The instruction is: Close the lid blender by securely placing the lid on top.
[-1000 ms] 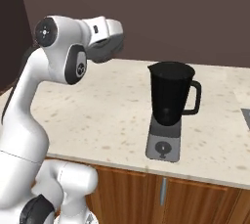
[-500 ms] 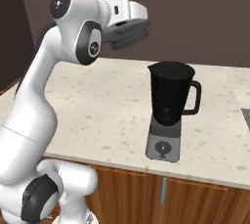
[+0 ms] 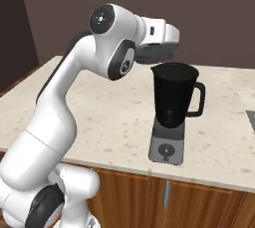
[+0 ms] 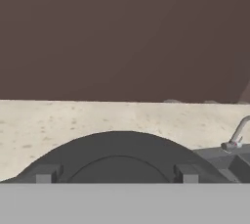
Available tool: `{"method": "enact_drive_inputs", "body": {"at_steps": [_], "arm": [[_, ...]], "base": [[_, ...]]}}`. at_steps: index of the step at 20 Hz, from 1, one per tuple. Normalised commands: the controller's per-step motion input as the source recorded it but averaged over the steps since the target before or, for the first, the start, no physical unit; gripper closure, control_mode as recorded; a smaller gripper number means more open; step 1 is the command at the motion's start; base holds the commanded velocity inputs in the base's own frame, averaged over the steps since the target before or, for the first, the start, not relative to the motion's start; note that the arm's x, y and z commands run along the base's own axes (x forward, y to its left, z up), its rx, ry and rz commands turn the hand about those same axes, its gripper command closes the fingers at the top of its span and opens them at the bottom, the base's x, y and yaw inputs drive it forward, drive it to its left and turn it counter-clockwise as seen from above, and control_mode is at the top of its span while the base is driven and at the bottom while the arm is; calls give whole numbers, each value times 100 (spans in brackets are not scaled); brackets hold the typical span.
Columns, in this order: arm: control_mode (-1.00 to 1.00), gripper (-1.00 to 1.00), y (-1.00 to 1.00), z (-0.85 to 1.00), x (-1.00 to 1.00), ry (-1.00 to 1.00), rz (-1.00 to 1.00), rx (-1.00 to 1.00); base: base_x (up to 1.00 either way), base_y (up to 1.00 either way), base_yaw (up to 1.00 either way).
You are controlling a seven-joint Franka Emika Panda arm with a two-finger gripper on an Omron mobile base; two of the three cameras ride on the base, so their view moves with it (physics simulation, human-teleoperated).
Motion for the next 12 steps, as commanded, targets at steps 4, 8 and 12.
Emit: {"method": "enact_drive_inputs", "body": {"at_steps": [4,8,12], "arm": [[-100,100,-54,0,6,-2,0,16],[-100,100,-44,-8,20,0,0,13],[-100,100,-27,-25,32,0,0,10]], "base": [[0,0,0],[0,0,0],[0,0,0]]}}
